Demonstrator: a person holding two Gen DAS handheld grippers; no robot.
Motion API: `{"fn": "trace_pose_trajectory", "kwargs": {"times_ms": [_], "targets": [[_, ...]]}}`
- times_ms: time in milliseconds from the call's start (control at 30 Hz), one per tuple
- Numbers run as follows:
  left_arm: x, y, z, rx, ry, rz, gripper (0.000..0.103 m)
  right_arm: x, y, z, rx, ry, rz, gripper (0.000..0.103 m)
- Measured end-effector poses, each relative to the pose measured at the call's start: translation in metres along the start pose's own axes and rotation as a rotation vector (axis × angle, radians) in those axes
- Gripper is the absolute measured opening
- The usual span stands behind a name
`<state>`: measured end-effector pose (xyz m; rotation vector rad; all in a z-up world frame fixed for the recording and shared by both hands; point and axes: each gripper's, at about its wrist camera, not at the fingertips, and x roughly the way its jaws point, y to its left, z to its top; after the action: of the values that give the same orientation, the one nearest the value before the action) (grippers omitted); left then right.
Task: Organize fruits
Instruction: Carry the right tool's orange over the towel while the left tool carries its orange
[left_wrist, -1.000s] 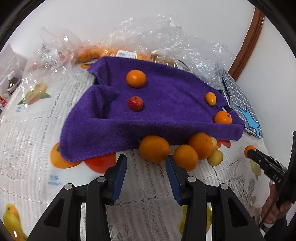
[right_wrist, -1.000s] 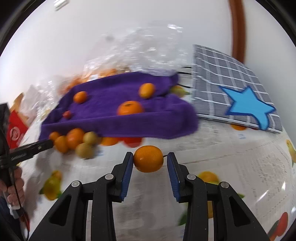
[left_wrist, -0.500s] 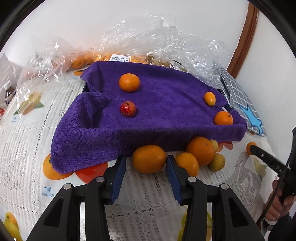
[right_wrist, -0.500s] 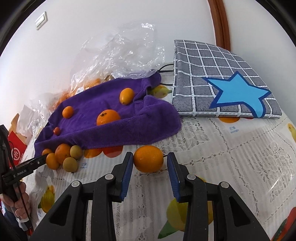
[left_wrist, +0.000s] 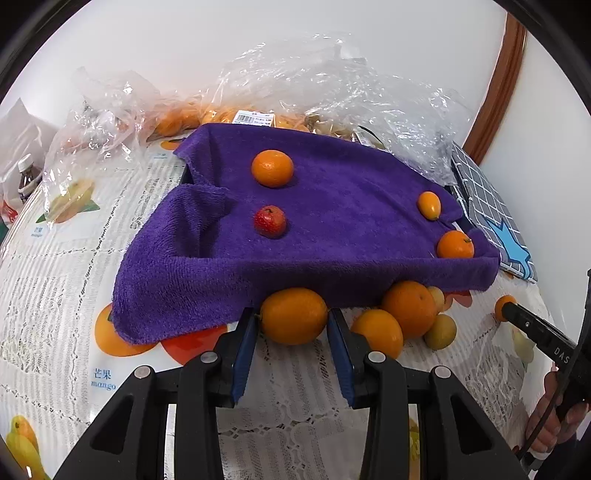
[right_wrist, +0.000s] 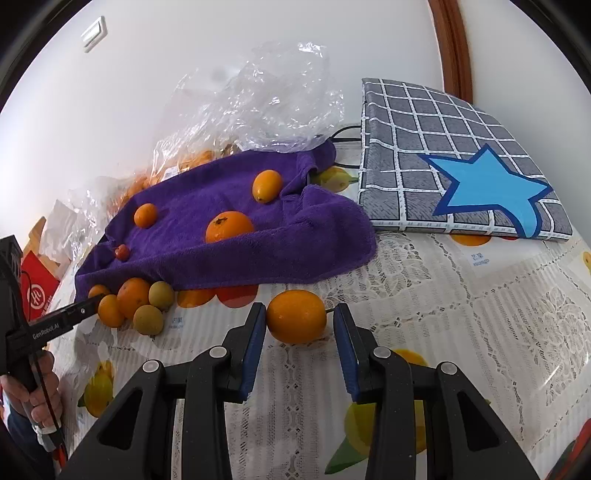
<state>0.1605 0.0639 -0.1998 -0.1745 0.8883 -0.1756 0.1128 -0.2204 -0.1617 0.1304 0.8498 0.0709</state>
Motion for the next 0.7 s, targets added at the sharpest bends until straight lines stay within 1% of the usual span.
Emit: {"fn": "trace_pose_trajectory", "kwargs": {"times_ms": [267,500,700], "targets": [[-0.006,-0.001,-0.001,0.003,-0.024,-0.024,0.037,0.000,0.001,-0.001,-0.007,0.001,-0.005,0.038],[-0.018,-0.002,0.001,-0.006,-0.075,-0.064,0.037,-0.003,0.002,-0.001,-0.012,-0.008,-0.007,0.038],[-0.025,-0.003,0.000,-0.006,-0.113,-0.077,0.037,-0.004,0.002,-0.001,-0.011,-0.010,-0.006,0.038]]}}
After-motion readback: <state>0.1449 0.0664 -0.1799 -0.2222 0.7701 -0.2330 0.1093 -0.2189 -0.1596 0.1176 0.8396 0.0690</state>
